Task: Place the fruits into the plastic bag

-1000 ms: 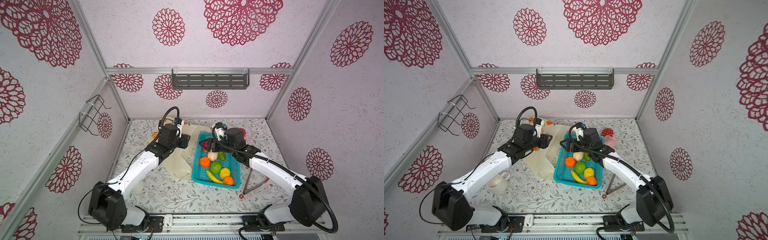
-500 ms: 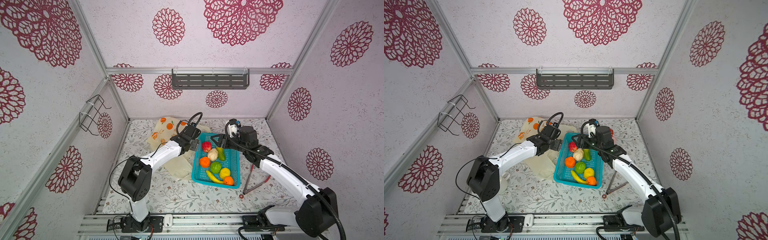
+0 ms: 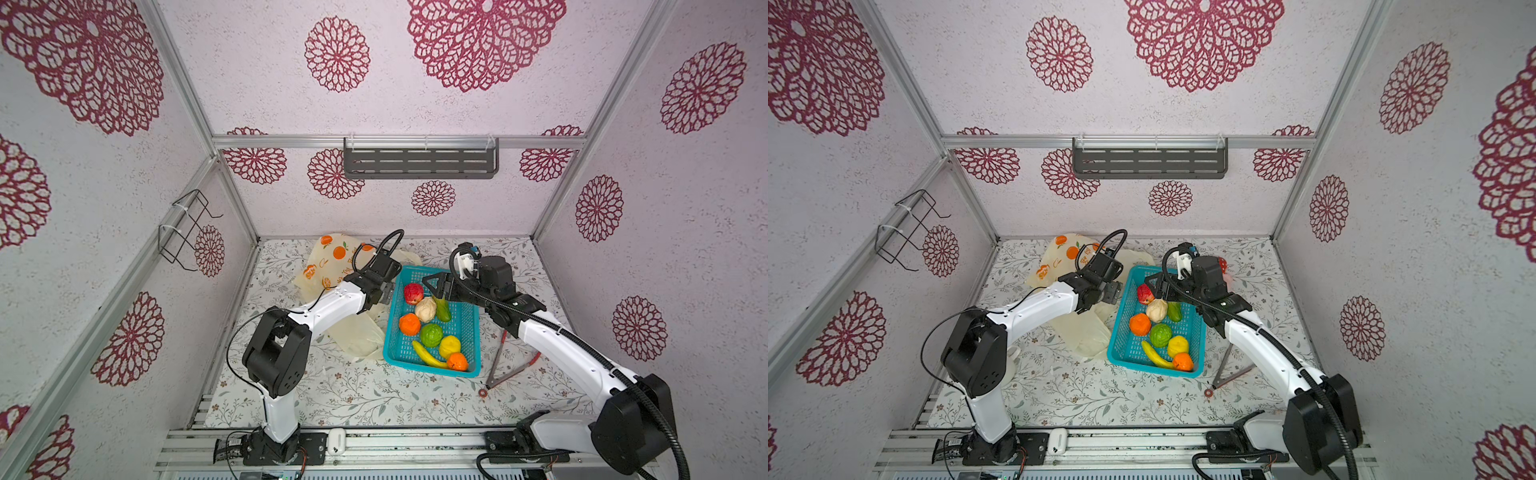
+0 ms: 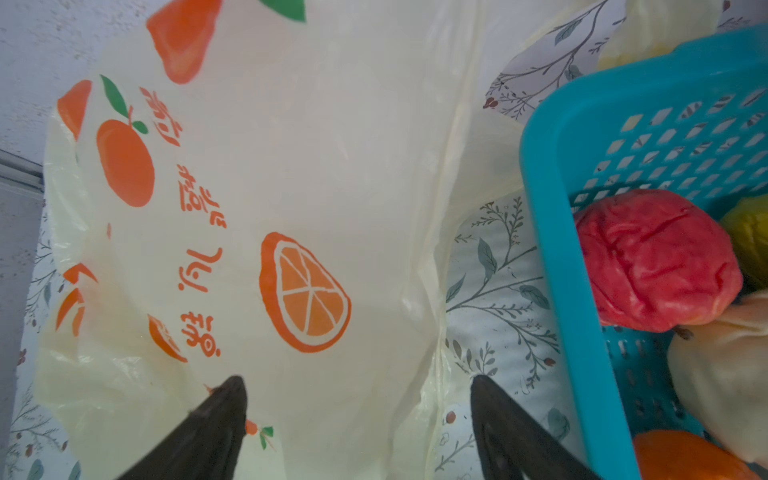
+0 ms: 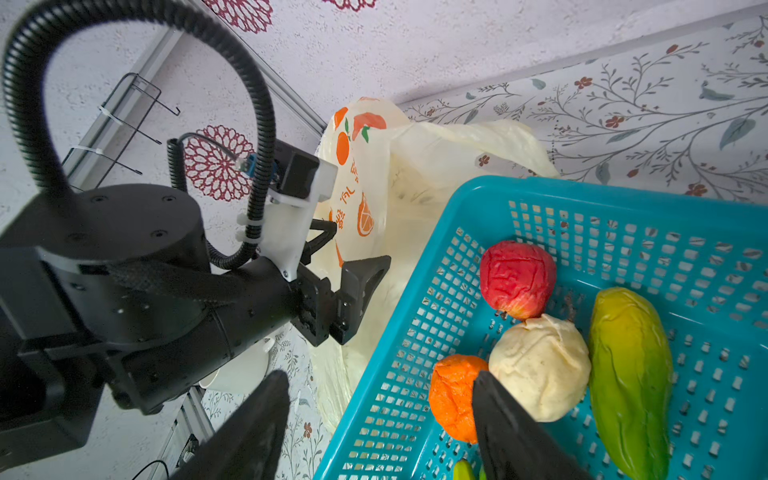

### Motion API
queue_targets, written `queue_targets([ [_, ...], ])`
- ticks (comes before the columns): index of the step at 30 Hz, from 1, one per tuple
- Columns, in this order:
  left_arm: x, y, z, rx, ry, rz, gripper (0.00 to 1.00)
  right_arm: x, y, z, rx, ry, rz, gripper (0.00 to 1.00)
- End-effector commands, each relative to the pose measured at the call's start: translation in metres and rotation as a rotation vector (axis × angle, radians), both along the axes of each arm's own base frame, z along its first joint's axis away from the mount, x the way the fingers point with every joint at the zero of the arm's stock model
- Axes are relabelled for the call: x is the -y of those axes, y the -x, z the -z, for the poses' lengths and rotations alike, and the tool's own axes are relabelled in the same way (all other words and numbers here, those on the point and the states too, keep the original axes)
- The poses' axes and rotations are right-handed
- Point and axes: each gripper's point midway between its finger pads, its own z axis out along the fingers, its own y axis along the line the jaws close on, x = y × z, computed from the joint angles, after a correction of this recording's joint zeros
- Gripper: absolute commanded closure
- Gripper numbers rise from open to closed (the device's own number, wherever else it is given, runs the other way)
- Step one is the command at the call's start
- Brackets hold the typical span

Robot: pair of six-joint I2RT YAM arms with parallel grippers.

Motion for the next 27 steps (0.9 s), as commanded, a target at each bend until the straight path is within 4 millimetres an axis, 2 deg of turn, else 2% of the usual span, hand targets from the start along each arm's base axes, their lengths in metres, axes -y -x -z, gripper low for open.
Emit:
queue_targets([
  [1,-0.008,0.003,0.024,-0.05,-0.002,-0.021,0.13,0.0,0.0,-0.021,0.059,-0.032,-0.008,0.28],
  [5,-0.011,0.003,0.034,-0.068,-0.02,-0.023,0.13,-0.002,-0.001,-0.022,0.06,-0.038,-0.014,0.29],
  [12,-0.029,-0.003,0.049,-0.059,-0.056,-0.081,0.15,-0.001,0.0,-0.023,0.062,-0.038,-0.016,0.29],
  [16,-0.032,-0.004,0.055,-0.059,-0.066,-0.087,0.16,-0.001,0.001,-0.024,0.065,-0.038,-0.019,0.29],
  [19,-0.031,-0.004,0.056,-0.051,-0.059,-0.087,0.33,-0.001,0.001,-0.024,0.066,-0.037,-0.02,0.3],
  [25,-0.03,-0.005,0.048,-0.046,0.086,-0.088,0.88,0.0,0.001,-0.024,0.067,-0.036,-0.02,0.3],
  [27,-0.029,-0.004,0.039,-0.038,0.157,-0.083,0.98,0.0,0.001,-0.023,0.068,-0.032,-0.017,0.31],
])
